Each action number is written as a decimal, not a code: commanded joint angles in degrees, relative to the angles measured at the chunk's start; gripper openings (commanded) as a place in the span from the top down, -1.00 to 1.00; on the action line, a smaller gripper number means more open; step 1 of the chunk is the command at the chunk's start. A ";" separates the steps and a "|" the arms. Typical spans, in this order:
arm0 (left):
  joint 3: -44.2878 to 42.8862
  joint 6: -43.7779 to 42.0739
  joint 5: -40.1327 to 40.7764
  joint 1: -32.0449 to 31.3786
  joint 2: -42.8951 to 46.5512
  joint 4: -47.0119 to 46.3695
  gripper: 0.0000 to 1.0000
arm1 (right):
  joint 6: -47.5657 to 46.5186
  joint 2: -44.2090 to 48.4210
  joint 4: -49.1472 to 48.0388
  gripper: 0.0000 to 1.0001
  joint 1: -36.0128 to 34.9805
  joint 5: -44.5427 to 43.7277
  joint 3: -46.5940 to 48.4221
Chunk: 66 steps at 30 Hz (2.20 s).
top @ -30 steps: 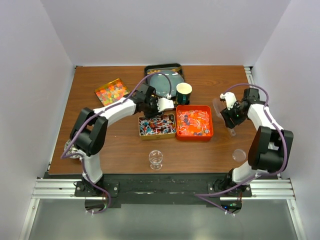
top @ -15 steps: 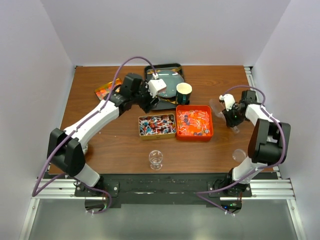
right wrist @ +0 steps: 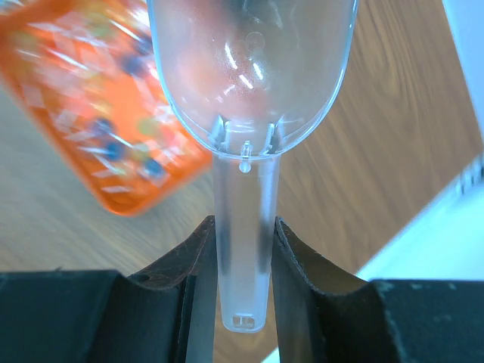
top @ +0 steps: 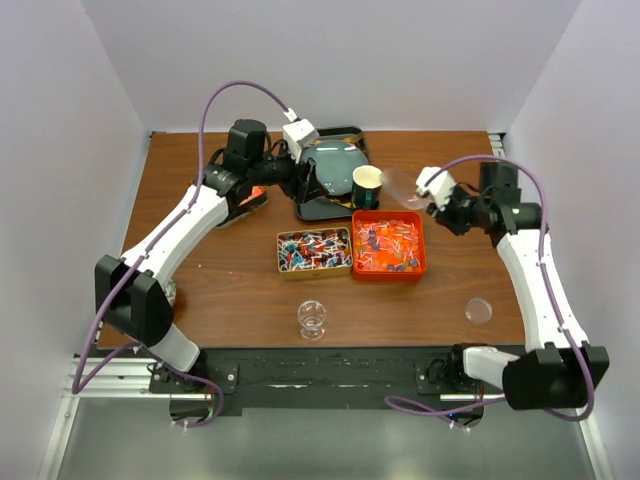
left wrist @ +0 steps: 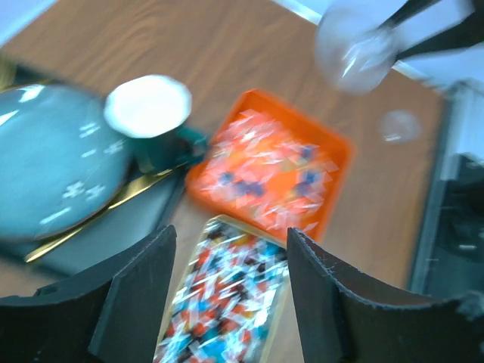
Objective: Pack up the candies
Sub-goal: Pick up the spatula from the center of the board.
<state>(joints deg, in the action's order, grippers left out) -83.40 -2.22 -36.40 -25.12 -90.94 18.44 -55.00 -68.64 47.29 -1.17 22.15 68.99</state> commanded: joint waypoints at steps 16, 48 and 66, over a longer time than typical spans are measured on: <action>0.43 15.67 -19.67 -1.60 -3.63 -13.95 -0.04 | 4.99 -2.64 -2.11 0.87 -20.97 -8.97 6.24; 10.44 47.22 -43.49 -0.54 -10.84 -50.69 1.00 | 19.41 10.19 -11.34 -0.45 -23.97 1.57 0.79; 10.71 47.75 -43.93 0.34 -11.28 -50.96 1.00 | 8.17 6.06 -3.61 0.18 -23.88 1.93 2.82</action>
<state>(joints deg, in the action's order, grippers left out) -71.64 43.66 -74.65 -24.62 -102.98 -29.12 -43.18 -61.89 42.15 -25.34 25.06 70.28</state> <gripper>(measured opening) 0.056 0.427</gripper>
